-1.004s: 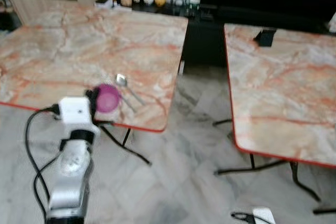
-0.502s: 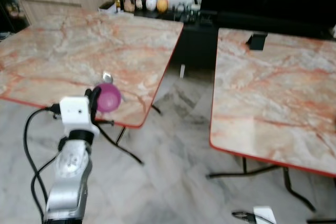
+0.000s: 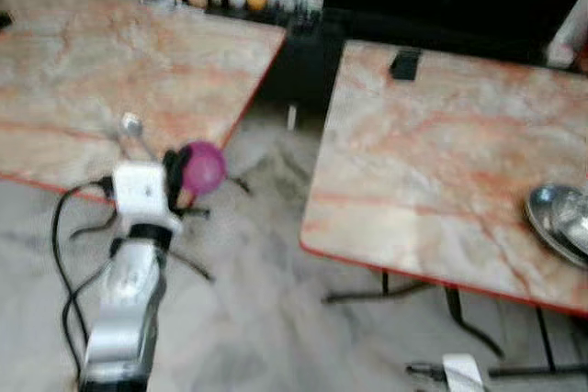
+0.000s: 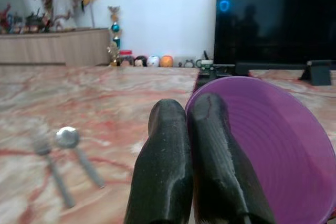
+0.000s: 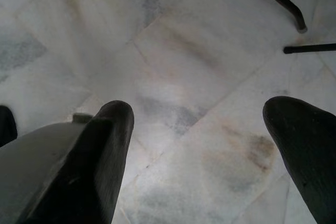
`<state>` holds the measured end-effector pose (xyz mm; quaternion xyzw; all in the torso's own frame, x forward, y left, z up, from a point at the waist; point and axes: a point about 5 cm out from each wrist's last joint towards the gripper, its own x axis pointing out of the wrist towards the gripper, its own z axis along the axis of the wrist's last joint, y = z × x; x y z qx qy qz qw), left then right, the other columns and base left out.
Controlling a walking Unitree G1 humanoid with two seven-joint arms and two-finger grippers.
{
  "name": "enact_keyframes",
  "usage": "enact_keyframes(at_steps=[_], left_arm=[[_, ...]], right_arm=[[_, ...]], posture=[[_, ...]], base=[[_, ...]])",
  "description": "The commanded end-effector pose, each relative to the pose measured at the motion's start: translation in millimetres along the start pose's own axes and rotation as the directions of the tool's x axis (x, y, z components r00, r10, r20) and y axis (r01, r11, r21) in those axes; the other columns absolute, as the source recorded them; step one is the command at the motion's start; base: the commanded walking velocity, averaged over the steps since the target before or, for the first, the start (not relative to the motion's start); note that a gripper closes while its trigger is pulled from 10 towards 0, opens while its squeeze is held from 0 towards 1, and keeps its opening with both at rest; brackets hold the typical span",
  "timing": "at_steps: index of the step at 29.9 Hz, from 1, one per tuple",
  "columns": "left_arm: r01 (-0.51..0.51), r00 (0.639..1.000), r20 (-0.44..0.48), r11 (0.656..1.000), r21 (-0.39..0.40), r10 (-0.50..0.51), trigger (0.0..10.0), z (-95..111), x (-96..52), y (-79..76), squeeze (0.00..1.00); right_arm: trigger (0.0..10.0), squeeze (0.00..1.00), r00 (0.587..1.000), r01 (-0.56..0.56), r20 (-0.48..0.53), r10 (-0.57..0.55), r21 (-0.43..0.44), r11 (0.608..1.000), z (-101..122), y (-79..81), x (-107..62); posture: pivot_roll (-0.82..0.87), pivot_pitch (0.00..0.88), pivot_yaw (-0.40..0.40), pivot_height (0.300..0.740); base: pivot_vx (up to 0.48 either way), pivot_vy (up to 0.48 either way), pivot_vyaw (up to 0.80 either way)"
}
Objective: Setting the table
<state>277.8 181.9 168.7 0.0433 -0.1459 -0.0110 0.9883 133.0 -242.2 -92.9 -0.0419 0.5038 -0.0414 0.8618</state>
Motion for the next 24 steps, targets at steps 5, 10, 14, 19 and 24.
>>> enact_keyframes(at_steps=[5, 10, 14, 19, 24], left_arm=[[0.019, 1.0, 0.003, 1.0, -0.007, -0.019, 10.0, 1.6, -1.5, -4.1, 0.0], [0.014, 1.0, 0.004, 1.0, 0.0, -0.014, 10.0, 1.8, 0.2, -1.3, 0.0], [0.011, 1.0, 0.005, 1.0, 0.002, -0.011, 10.0, 1.8, 0.8, -1.0, 0.0], [0.007, 1.0, 0.001, 1.0, 0.008, -0.007, 10.0, 1.2, 0.4, 0.0, 0.0], [0.004, 1.0, -0.002, 1.0, 0.018, -0.004, 10.0, 0.9, 0.3, 2.2, 0.0]], right_arm=[[10.0, 0.0, 1.0, 0.027, 0.0, -0.027, 0.017, 0.999, -0.2, -9.1, -1.3], [10.0, 0.0, 1.0, 0.02, -0.001, -0.02, 0.02, 1.0, 0.1, -9.0, -1.2], [10.0, 0.0, 1.0, 0.023, 0.0, -0.023, 0.007, 1.0, 0.9, -9.3, -1.1], [10.0, 0.0, 1.0, 0.023, 0.003, -0.023, 0.008, 1.0, 1.4, -9.0, -1.0], [10.0, 0.0, 1.0, 0.019, 0.006, -0.019, 0.006, 1.0, 1.9, -8.8, -1.0]], posture=[[0.07, 0.0, -0.087, 0.74], [0.07, 0.0, -0.09, 0.74], [0.07, 0.0, -0.091, 0.74], [0.07, 0.0, -0.091, 0.74], [0.07, 0.0, -0.091, 0.74]], base=[[0.0, -0.297, -0.19], [0.0, -0.299, -0.75], [0.0, -0.296, -0.36], [0.0, -0.299, 0.0], [0.0, -0.297, 0.0]])
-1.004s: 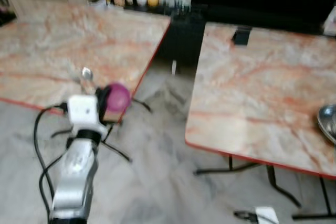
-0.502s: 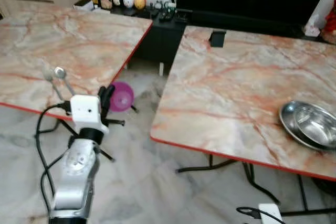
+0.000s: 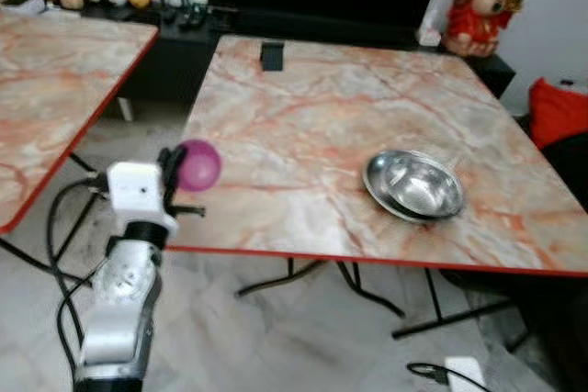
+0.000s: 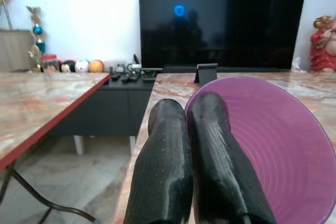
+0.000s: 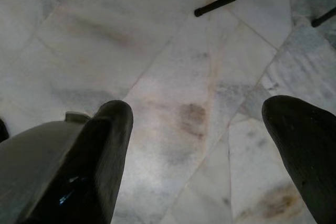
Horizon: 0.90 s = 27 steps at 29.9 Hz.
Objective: Setting the table
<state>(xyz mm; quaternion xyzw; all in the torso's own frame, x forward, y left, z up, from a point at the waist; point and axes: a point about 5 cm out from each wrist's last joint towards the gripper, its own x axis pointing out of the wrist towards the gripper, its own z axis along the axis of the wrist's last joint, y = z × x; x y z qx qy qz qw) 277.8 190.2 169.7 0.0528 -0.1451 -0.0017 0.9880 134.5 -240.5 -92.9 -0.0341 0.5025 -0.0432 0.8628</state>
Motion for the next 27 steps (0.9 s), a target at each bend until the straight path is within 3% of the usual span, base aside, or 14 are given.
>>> enact_keyframes(at_steps=[1, 16, 27], left_arm=[[0.019, 1.0, 0.0, 1.0, -0.002, -0.019, 10.0, 0.7, 0.3, -5.8, 0.0], [-0.013, 0.999, -0.046, 0.996, 0.085, 0.017, 10.0, -3.4, 1.0, 7.5, 0.0], [0.037, 0.997, -0.067, 0.993, 0.109, -0.03, 10.0, -3.7, 5.1, 10.6, 0.0]], right_arm=[[10.0, 0.0, 1.0, 0.024, 0.004, -0.024, -0.01, 1.0, 0.8, -10.5, -1.5], [10.0, 0.0, 1.0, 0.02, 0.006, -0.02, -0.013, 1.0, 1.4, -9.9, -1.3], [10.0, 0.0, 1.0, 0.021, 0.015, -0.021, 0.006, 1.0, 3.4, -6.2, -0.4]], posture=[[0.07, 0.0, -0.091, 0.74], [0.07, 0.0, -0.084, 0.74], [0.07, 0.0, -0.04, 0.74]], base=[[0.0, -0.296, 0.0], [0.0, -0.291, 0.0], [0.0, 0.0, 0.0]])
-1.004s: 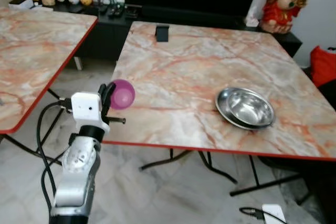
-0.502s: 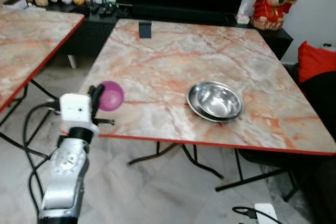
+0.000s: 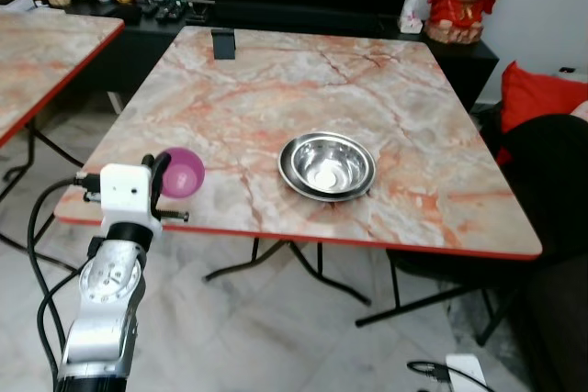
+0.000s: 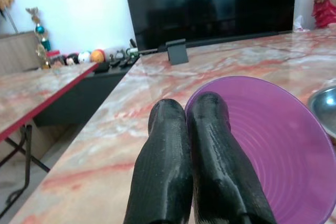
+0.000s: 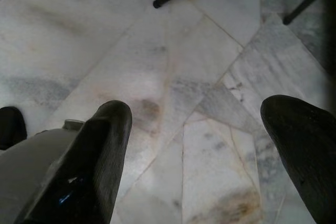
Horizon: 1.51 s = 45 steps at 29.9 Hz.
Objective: Setting the table
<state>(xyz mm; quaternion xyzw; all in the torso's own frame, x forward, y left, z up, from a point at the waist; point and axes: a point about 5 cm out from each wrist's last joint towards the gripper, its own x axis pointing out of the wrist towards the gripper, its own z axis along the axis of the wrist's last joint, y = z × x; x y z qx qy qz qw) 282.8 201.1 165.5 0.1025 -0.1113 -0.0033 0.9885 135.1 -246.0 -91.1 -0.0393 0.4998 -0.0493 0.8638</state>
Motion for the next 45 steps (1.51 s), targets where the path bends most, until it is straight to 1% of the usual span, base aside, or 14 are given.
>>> enact_keyframes(at_steps=[1, 6, 7, 9, 12, 20, 24, 30, 33, 45], left_arm=[[0.008, 1.0, -0.005, 1.0, -0.001, -0.008, 10.0, 2.0, 1.7, 1.9, 0.0], [-0.001, 1.0, 0.011, 1.0, -0.011, 0.001, 10.0, 4.2, 2.7, 2.4, 0.0], [-0.007, 1.0, 0.017, 1.0, -0.028, 0.007, 10.0, 5.5, 3.3, 1.6, 0.0], [-0.007, 1.0, 0.023, 0.999, -0.037, 0.008, 10.0, 6.6, 3.7, 0.7, 0.0], [-0.009, 1.0, 0.021, 0.999, -0.037, 0.01, 10.0, 6.5, 3.8, 0.3, 0.0], [-0.019, 1.0, 0.02, 0.999, -0.031, 0.02, 10.0, 5.5, 1.4, 1.1, 0.0], [-0.024, 1.0, 0.018, 0.999, -0.034, 0.025, 10.0, 4.7, 1.1, 1.4, 0.0], [-0.028, 0.999, 0.025, 0.999, -0.03, 0.029, 10.0, 5.3, 0.8, 1.2, 0.0], [-0.032, 0.999, 0.03, 0.999, -0.043, 0.033, 10.0, 6.1, 0.6, 1.1, 0.0], [-0.034, 0.999, 0.033, 0.999, -0.037, 0.035, 10.0, 6.5, 1.1, 2.0, 0.0]], right_arm=[[10.0, 0.0, 1.0, 0.004, 0.011, -0.004, 0.012, 1.0, 2.2, 0.6, 0.4], [10.0, 0.0, 1.0, 0.004, 0.012, -0.004, 0.02, 1.0, 2.7, 2.0, 0.7], [10.0, 0.0, 1.0, 0.003, 0.012, -0.003, 0.019, 1.0, 2.9, 2.0, 0.8], [10.0, 0.0, 1.0, 0.001, 0.011, -0.001, 0.018, 1.0, 3.2, 1.9, 0.8], [10.0, 0.0, 1.0, -0.001, 0.011, 0.001, 0.014, 1.0, 3.5, 1.6, 0.8], [10.0, 0.0, 1.0, 0.0, 0.012, 0.0, 0.003, 1.0, 4.1, -0.1, 0.7], [10.0, 0.0, 1.0, 0.001, 0.011, -0.001, 0.0, 1.0, 4.1, -0.3, 0.7], [10.0, 0.0, 1.0, 0.002, 0.008, -0.002, -0.005, 1.0, 3.5, -0.7, 0.6], [10.0, 0.0, 1.0, 0.0, 0.006, 0.0, -0.009, 1.0, 3.1, -0.7, 0.5], [10.0, 0.0, 1.0, -0.002, 0.004, 0.002, -0.016, 1.0, 3.3, -0.9, 0.5]], posture=[[0.07, 0.0, -0.035, 0.74], [0.07, 0.0, -0.042, 0.74], [0.08, 0.0, -0.045, 0.74], [0.08, 0.0, -0.05, 0.74], [0.08, 0.0, -0.054, 0.74], [0.08, 0.0, -0.062, 0.74], [0.08, 0.0, -0.064, 0.74], [0.08, 0.0, -0.065, 0.74], [0.08, 0.0, -0.067, 0.74], [0.09, 0.0, -0.073, 0.74]], base=[[0.0, 0.0, 0.0], [0.0, 0.0, 0.0], [0.0, 0.0, 0.0], [0.0, 0.0, 0.0], [0.0, 0.0, 0.0], [0.252, 0.0, 0.0], [0.0, 0.0, 0.0], [0.0, -0.444, 0.0], [0.0, 0.0, 0.0], [0.0, 0.0, 0.0]])
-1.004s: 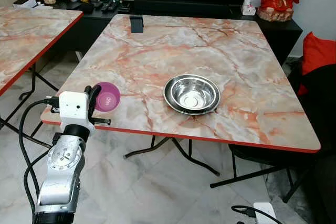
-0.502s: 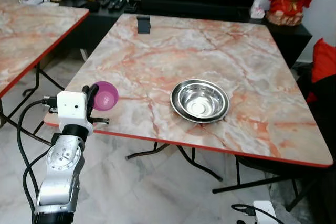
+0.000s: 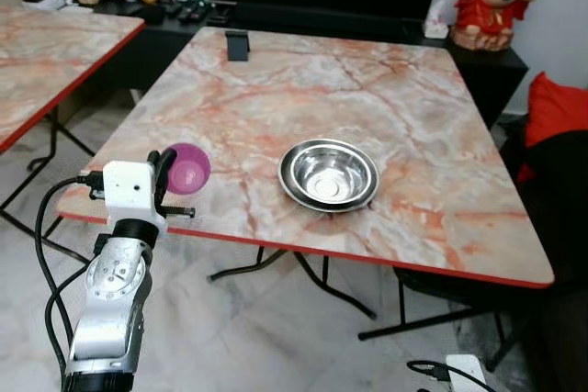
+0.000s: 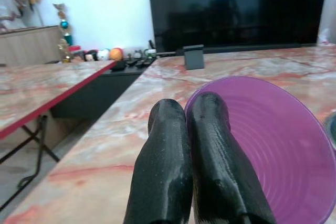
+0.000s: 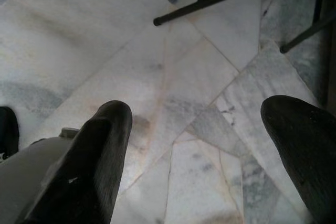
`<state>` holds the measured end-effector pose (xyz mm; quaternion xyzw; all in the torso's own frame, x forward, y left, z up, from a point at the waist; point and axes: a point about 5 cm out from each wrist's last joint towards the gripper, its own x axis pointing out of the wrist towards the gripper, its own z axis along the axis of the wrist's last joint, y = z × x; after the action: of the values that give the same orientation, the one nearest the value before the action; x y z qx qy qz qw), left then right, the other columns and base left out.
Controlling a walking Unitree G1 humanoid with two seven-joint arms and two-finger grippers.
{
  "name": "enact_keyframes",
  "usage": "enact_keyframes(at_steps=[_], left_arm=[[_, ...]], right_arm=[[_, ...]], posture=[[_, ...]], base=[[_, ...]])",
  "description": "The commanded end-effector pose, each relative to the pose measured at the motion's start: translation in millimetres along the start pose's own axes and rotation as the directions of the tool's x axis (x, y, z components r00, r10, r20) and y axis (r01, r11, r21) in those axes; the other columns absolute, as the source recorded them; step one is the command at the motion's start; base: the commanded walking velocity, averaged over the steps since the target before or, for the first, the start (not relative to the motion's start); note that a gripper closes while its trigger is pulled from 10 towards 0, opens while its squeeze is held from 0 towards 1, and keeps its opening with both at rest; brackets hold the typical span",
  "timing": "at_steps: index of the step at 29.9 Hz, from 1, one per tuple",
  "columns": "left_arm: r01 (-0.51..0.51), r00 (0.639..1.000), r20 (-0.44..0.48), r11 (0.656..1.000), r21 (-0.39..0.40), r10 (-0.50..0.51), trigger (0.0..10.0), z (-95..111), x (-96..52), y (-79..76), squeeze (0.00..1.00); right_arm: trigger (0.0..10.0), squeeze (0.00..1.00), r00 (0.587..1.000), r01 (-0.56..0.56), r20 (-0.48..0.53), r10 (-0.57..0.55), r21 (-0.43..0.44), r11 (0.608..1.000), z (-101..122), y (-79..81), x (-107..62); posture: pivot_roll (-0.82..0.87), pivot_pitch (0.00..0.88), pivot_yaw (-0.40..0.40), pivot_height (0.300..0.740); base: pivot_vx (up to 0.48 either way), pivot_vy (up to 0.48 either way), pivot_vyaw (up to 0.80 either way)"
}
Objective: Setting the table
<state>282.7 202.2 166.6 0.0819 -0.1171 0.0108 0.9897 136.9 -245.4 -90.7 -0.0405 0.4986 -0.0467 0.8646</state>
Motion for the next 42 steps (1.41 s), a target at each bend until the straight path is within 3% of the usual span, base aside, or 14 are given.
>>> enact_keyframes(at_steps=[1, 10, 32, 42], left_arm=[[-0.001, 1.0, 0.025, 1.0, 0.003, 0.001, 10.0, 5.6, 1.0, 0.3, 0.0], [0.004, 1.0, 0.026, 1.0, 0.004, -0.004, 10.0, 5.2, 0.6, -2.4, 0.0], [0.042, 0.999, 0.016, 0.998, -0.046, -0.041, 10.0, 4.3, 4.1, -4.8, 0.0], [0.025, 1.0, 0.014, 0.998, -0.063, -0.024, 10.0, 6.2, 5.4, 2.5, 0.0]], right_arm=[[10.0, 0.0, 1.0, 0.001, 0.001, -0.001, -0.013, 1.0, 1.6, -1.5, 0.1], [10.0, 0.0, 1.0, 0.001, 0.001, -0.001, -0.015, 1.0, 1.6, -1.9, 0.0], [10.0, 0.0, 1.0, 0.0, -0.001, 0.0, -0.006, 1.0, 0.3, -1.1, -0.1], [10.0, 0.0, 1.0, 0.001, -0.006, -0.001, -0.014, 1.0, 0.6, -1.1, 0.1]], posture=[[0.09, 0.0, -0.073, 0.74], [0.08, 0.0, -0.075, 0.74], [0.09, 0.0, -0.075, 0.74], [0.09, 0.0, -0.076, 0.74]], base=[[0.0, 0.0, 0.0], [0.0, -0.411, 0.0], [0.0, 0.0, 0.0], [0.206, 0.0, -0.42]])
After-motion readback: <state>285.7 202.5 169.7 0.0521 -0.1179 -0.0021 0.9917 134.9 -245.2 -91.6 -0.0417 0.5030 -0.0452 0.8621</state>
